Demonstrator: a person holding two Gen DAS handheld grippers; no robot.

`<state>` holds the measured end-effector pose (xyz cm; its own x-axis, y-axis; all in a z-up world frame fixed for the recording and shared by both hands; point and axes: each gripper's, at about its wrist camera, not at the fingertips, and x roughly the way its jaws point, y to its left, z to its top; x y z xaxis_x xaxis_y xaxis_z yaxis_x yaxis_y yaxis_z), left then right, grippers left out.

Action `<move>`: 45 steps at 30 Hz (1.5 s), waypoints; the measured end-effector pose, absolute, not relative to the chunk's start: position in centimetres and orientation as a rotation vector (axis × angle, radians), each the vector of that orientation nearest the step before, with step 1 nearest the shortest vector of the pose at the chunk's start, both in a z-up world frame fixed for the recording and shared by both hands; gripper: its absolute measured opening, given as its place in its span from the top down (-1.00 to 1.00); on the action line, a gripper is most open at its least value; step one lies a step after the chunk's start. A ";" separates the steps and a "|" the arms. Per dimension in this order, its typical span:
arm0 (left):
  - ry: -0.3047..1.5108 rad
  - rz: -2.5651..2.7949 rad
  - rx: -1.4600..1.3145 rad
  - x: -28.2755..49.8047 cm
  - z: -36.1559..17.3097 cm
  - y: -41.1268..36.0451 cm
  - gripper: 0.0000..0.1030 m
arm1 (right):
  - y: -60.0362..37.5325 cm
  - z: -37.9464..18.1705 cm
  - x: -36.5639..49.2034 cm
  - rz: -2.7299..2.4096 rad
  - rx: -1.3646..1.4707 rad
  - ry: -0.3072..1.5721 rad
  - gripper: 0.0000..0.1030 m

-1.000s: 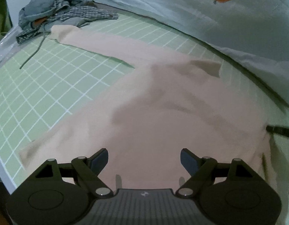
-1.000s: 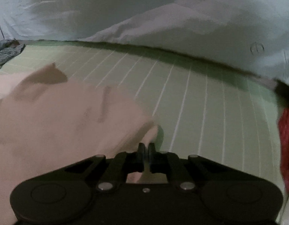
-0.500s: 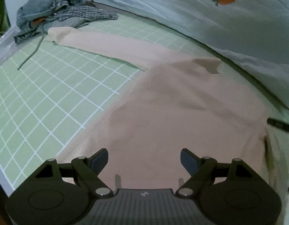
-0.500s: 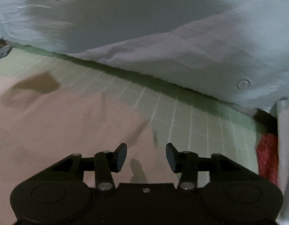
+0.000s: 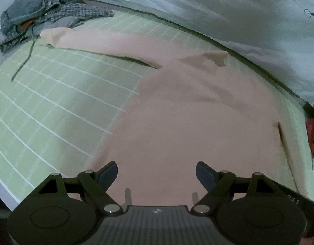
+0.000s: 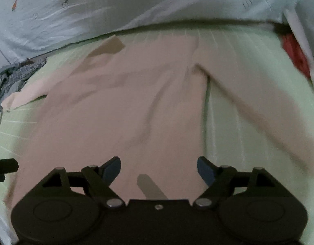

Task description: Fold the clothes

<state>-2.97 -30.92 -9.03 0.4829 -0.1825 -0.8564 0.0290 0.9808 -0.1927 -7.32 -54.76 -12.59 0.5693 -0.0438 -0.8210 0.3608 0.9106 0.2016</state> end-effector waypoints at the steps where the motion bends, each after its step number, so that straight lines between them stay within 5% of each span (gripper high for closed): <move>1: 1.058 -0.137 -0.150 -2.8 -8.9 -30.0 -0.64 | -54.2 -12.8 -7.4 -0.263 0.398 0.941 -0.63; 15: 1.005 -0.129 -0.102 8.6 -7.9 -13.0 -0.64 | -47.8 -14.7 -3.6 -0.657 0.535 0.898 -0.97; 33: 0.996 -0.081 -0.071 28.5 -12.1 -4.3 -0.59 | -46.2 -15.3 -1.0 -0.848 0.494 0.977 -1.00; 37: 1.011 -0.108 -0.101 30.0 -12.9 -3.7 -0.35 | -46.1 -15.2 -0.8 -0.860 0.503 0.985 -1.00; 40: 1.011 -0.127 -0.125 30.2 -13.2 -3.3 0.07 | -45.9 -15.1 -0.6 -0.875 0.514 0.988 -1.00; 42: 1.007 -0.134 -0.144 30.0 -13.3 -3.0 0.74 | -45.9 -15.2 -0.5 -0.884 0.516 0.982 -1.00; 45: 0.996 -0.144 -0.176 29.4 -13.4 -2.3 0.86 | -45.8 -15.2 -0.5 -0.890 0.513 0.972 -1.00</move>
